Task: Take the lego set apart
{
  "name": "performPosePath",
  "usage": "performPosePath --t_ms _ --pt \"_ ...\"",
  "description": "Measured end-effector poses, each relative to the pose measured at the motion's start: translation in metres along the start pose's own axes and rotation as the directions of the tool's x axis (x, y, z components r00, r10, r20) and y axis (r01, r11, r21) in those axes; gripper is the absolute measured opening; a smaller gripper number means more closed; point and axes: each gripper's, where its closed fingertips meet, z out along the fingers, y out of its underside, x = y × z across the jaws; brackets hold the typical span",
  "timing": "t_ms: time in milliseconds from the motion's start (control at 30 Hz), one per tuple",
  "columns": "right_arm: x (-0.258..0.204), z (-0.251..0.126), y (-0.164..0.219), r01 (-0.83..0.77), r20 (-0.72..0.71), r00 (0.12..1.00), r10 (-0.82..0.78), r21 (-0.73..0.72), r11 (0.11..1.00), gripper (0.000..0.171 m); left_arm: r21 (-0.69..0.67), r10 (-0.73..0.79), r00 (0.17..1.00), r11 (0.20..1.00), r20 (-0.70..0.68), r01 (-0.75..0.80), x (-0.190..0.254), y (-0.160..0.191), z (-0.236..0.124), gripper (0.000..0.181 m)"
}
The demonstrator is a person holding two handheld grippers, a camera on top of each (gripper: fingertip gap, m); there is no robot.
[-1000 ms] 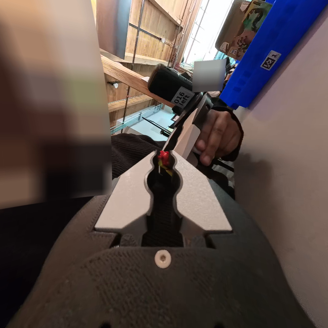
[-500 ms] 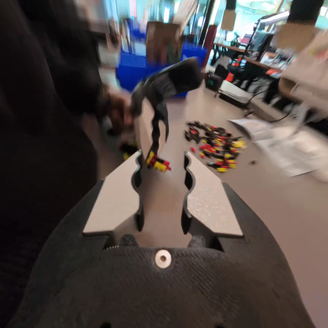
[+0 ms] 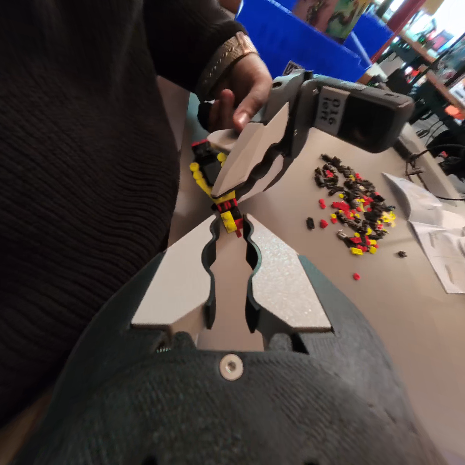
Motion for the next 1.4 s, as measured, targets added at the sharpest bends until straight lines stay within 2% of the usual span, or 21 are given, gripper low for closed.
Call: performPosePath --t_ms 100,233,333,400,433,533,633,733,833,900,967,1067,1300,1400 --pt "0.000 0.000 0.001 0.024 -0.006 1.000 -0.024 -0.013 1.000 0.015 0.010 -0.021 1.000 1.000 -0.011 0.021 -0.001 -0.001 0.000 0.014" --pt "0.007 -0.001 0.000 -0.030 -0.023 0.999 0.030 -0.012 0.999 0.009 0.055 -0.015 1.000 0.998 -0.013 0.015 -0.002 -0.009 -0.005 0.015" --pt "0.008 0.001 0.009 -0.057 -0.022 0.998 0.056 -0.051 0.997 0.009 0.061 0.027 0.996 0.998 0.091 -0.032 -0.013 -0.011 -0.006 0.017" --pt "0.017 0.002 0.019 -0.084 -0.072 0.994 0.077 -0.097 0.992 0.008 0.090 0.054 0.977 0.993 0.207 -0.074 -0.027 -0.019 -0.013 0.038" --pt "0.021 0.002 0.025 -0.104 -0.094 0.991 0.092 -0.123 0.987 0.007 0.107 0.074 0.958 0.988 0.276 -0.108 -0.035 -0.024 -0.018 0.041" --pt "0.033 0.003 0.048 -0.241 -0.165 0.964 0.210 -0.200 0.950 0.007 0.138 0.169 0.867 0.956 0.469 -0.260 -0.049 -0.041 -0.038 0.042" --pt "0.033 0.010 0.055 -0.410 -0.166 0.909 0.383 -0.189 0.892 0.007 0.072 0.290 0.753 0.911 0.591 -0.407 -0.052 -0.048 -0.044 0.047" --pt "0.028 0.019 0.053 -0.499 -0.147 0.865 0.480 -0.162 0.851 0.007 -0.128 0.435 0.600 0.866 0.672 -0.483 -0.063 -0.039 -0.039 0.055" --pt "0.022 0.025 0.055 -0.453 -0.142 0.891 0.431 -0.204 0.868 0.007 -0.338 0.546 0.459 0.821 0.701 -0.460 -0.083 -0.022 -0.036 0.058" --pt "0.022 0.025 0.053 -0.421 -0.142 0.906 0.399 -0.199 0.885 0.008 -0.399 0.585 0.403 0.795 0.704 -0.457 -0.089 -0.019 -0.035 0.059" --pt "0.023 0.022 0.050 -0.434 -0.132 0.900 0.416 -0.177 0.883 0.015 -0.383 0.586 0.406 0.790 0.701 -0.479 -0.085 -0.022 -0.033 0.057" --pt "0.025 0.019 0.050 -0.479 -0.117 0.877 0.465 -0.158 0.864 0.013 -0.341 0.577 0.433 0.791 0.693 -0.508 -0.078 -0.026 -0.031 0.051" --pt "0.021 0.022 0.053 -0.469 -0.095 0.883 0.459 -0.192 0.862 0.010 -0.333 0.584 0.445 0.785 0.679 -0.523 -0.075 -0.027 -0.029 0.019" --pt "0.020 0.026 0.056 -0.441 -0.103 0.897 0.429 -0.218 0.870 0.007 -0.334 0.588 0.459 0.786 0.666 -0.521 -0.075 -0.024 -0.026 0.011"
